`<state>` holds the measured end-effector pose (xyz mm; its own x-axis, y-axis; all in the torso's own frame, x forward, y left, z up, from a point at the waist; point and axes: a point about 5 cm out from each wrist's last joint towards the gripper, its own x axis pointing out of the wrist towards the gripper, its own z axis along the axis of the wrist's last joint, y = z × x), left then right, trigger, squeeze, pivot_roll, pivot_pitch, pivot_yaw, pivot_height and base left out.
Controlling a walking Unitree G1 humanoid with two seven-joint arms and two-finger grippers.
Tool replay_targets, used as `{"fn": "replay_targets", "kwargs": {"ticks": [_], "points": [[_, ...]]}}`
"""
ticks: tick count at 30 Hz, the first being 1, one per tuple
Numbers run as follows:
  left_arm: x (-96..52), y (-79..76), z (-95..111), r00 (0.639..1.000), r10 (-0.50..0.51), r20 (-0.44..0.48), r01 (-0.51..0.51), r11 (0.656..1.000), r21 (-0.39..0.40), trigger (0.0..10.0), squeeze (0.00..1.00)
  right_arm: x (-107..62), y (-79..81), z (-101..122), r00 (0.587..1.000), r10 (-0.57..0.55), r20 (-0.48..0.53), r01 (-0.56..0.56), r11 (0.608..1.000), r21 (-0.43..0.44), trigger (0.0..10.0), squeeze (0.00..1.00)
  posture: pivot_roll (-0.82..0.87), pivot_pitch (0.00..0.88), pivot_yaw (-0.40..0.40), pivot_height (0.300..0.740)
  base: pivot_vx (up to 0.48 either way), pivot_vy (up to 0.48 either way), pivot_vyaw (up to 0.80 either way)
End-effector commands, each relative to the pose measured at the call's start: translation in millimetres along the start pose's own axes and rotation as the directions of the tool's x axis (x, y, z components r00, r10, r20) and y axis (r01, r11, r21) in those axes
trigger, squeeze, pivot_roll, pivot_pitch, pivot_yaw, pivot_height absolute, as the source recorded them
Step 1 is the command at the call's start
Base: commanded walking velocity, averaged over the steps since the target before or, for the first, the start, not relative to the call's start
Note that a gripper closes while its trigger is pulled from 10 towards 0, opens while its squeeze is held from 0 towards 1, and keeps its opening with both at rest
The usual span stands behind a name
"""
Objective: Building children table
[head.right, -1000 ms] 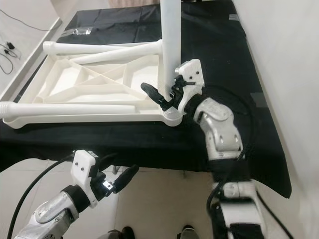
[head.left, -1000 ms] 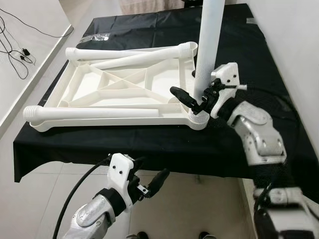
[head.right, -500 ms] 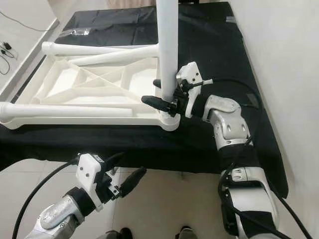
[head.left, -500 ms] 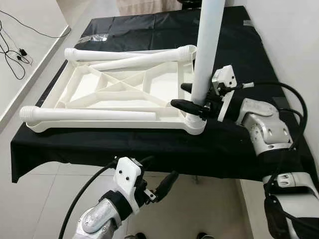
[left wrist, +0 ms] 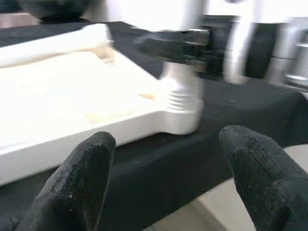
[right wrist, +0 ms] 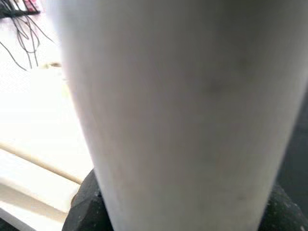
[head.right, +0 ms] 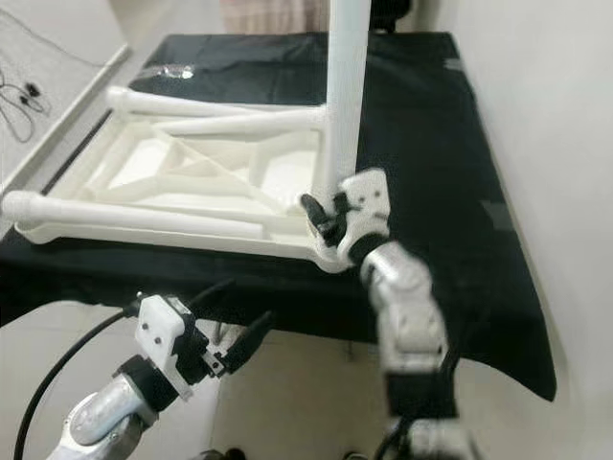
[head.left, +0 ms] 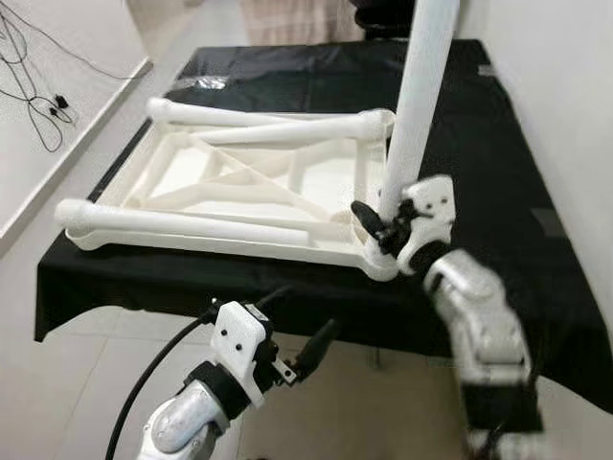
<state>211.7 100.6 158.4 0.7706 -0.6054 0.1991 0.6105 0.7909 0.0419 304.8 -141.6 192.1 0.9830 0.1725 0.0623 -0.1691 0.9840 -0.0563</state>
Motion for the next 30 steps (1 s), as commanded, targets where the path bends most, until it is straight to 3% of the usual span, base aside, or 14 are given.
{"fn": "replay_targets", "kwargs": {"ticks": [1,3,8,9,10,11,12,13,17,19,20,22,29,30], "points": [[-3.1,3.5,-6.6,1.000,0.003,-0.017,-0.003,1.000,-0.007,10.0,0.00,-6.2,-8.2,-31.3,0.982,-0.082,-0.172,0.080,0.997,-0.017,0.0,0.00,0.00,0.201,0.068,0.740,0.000,0.000,0.00],[-1.3,6.6,-8.2,1.000,0.002,-0.014,-0.003,1.000,-0.026,10.0,0.00,-3.0,-11.1,-28.0,0.983,-0.109,-0.150,0.101,0.993,-0.060,0.0,0.00,0.00,0.198,0.068,0.740,0.000,0.000,0.00],[1.9,9.5,-11.5,1.000,-0.008,-0.014,0.008,0.999,-0.034,10.0,0.00,-1.6,-5.7,-31.8,0.977,-0.136,-0.164,0.130,0.990,-0.046,0.0,0.00,0.01,0.193,0.073,0.740,0.000,0.000,0.00],[2.5,10.3,-12.0,1.000,-0.006,-0.016,0.006,0.999,-0.034,10.0,0.00,-0.3,-2.9,-33.1,0.978,-0.124,-0.166,0.119,0.992,-0.039,5.9,0.00,0.01,0.191,0.075,0.740,0.000,0.000,0.00],[2.5,10.3,-12.0,1.000,-0.006,-0.016,0.006,0.999,-0.034,10.0,0.00,-0.3,-2.9,-33.1,0.978,-0.124,-0.166,0.119,0.992,-0.039,5.9,0.00,0.01,0.191,0.075,0.740,0.000,0.000,0.00],[3.0,11.1,-12.6,1.000,-0.005,-0.016,0.004,0.999,-0.035,10.0,0.00,0.8,1.9,-32.8,0.983,-0.094,-0.159,0.094,0.996,-0.006,10.0,0.00,0.01,0.188,0.079,0.740,0.000,0.000,0.00],[3.3,11.5,-12.9,1.000,-0.004,-0.017,0.003,0.999,-0.036,10.0,0.00,1.9,4.3,-31.1,0.986,-0.078,-0.149,0.080,0.997,0.003,10.0,0.33,0.01,0.188,0.079,0.740,0.000,0.000,0.00],[3.6,11.9,-13.5,1.000,-0.003,-0.016,0.002,0.999,-0.037,10.0,0.00,2.6,8.2,-27.5,0.990,-0.050,-0.135,0.054,0.998,0.021,10.0,1.00,0.01,0.187,0.079,0.740,0.000,0.000,0.00],[5.1,12.3,-15.0,1.000,-0.007,-0.014,0.006,0.999,-0.036,10.0,0.00,17.4,13.1,0.7,0.983,0.181,0.026,-0.182,0.973,0.139,10.0,1.00,0.02,0.179,0.080,0.740,0.000,0.000,0.00],[5.3,12.2,-15.4,1.000,-0.008,-0.013,0.007,0.999,-0.037,10.0,0.00,19.5,13.4,5.2,0.973,0.224,0.052,-0.229,0.961,0.152,10.0,1.00,0.02,0.179,0.080,0.740,0.000,0.000,0.00],[6.3,11.9,-16.5,1.000,-0.011,-0.011,0.010,0.999,-0.036,10.0,0.00,25.6,8.3,15.8,0.939,0.331,0.090,-0.339,0.935,0.105,10.0,0.00,0.03,0.171,0.074,0.740,0.000,0.000,0.00],[6.8,11.9,-16.9,1.000,-0.012,-0.010,0.012,0.999,-0.036,10.0,0.00,28.3,5.0,20.5,0.918,0.383,0.099,-0.391,0.918,0.065,10.0,0.00,0.03,0.171,0.074,0.740,0.000,0.000,0.00],[7.7,9.2,-18.9,1.000,-0.011,-0.009,0.011,0.999,-0.030,10.0,0.00,37.0,-3.9,27.8,0.734,0.680,0.000,-0.673,0.727,-0.135,10.0,0.00,0.04,0.163,0.065,0.740,0.000,0.000,0.00],[7.7,9.2,-18.9,1.000,-0.011,-0.009,0.011,0.999,-0.030,10.0,0.00,37.0,-3.9,27.8,0.734,0.680,0.000,-0.673,0.727,-0.135,10.0,0.00,0.04,0.163,0.065,0.740,0.000,0.000,0.00]]}}
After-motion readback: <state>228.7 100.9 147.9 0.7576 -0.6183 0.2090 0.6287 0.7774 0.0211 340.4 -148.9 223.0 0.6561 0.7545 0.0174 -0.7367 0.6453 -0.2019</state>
